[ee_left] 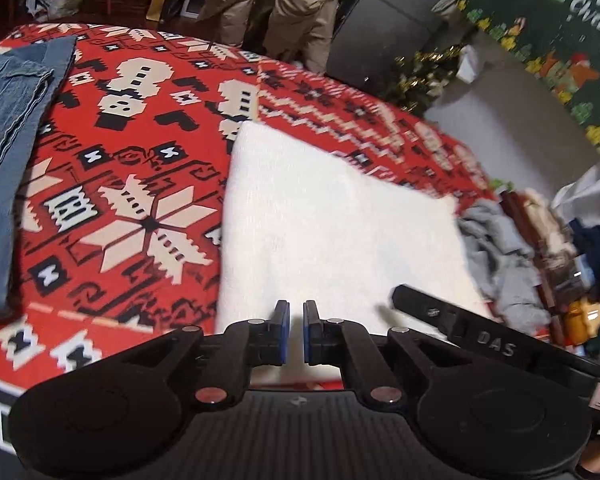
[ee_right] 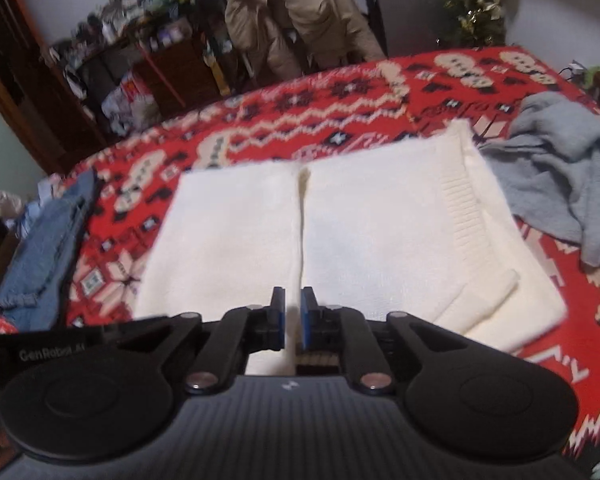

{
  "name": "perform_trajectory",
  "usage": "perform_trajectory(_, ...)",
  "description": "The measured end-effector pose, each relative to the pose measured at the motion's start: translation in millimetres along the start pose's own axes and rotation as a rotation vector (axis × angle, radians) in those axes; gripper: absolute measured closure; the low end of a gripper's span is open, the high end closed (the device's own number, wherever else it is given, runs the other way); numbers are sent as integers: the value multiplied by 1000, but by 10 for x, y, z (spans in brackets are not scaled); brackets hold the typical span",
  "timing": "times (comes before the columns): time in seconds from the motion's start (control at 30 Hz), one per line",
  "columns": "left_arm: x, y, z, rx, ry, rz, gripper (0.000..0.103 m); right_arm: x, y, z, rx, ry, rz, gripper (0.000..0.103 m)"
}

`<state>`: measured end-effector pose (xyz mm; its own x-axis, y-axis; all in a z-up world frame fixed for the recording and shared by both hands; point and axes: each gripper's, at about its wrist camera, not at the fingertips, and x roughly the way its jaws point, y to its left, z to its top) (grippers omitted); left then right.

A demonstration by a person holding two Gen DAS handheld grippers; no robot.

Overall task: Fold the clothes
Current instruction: 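Close both tools on the folded vest's edge, then lift the vest's end with the right tool and fold it over while the left tool holds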

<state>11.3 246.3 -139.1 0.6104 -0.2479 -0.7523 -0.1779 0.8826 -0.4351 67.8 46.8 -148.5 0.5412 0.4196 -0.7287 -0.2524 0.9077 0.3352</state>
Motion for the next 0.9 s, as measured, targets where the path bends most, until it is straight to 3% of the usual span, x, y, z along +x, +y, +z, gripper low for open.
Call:
perform_trajectory(0.07,-86,10,-32,-15,-1,-32,98,-72,16,-9,30,5,40,93)
perform_trajectory(0.2,-8,27,-92,-14,31,-6,98,-31,92,-73,74,65,118,93)
perform_trajectory(0.3,60,53,-125,-4,54,14,98,77,109,-163,58,125,93,95)
perform_trajectory(0.37,80,73,-138,-1,61,23,100,84,84,-194,45,133,79,101)
perform_trajectory(0.47,72,110,-152,-8,71,21,100,44,-27,-195,79,134,72,101)
perform_trajectory(0.6,-6,127,-196,-12,79,29,100,-85,-175,-193,130,113,64,100)
perform_trajectory(0.67,-82,121,-226,-10,72,45,100,-203,-274,-174,155,82,48,93)
perform_trajectory(0.83,-335,147,-254,-14,36,53,97,-543,-722,-85,287,4,22,92)
perform_trajectory(0.9,-425,166,-241,-18,18,50,97,-646,-923,-48,347,-17,18,85)
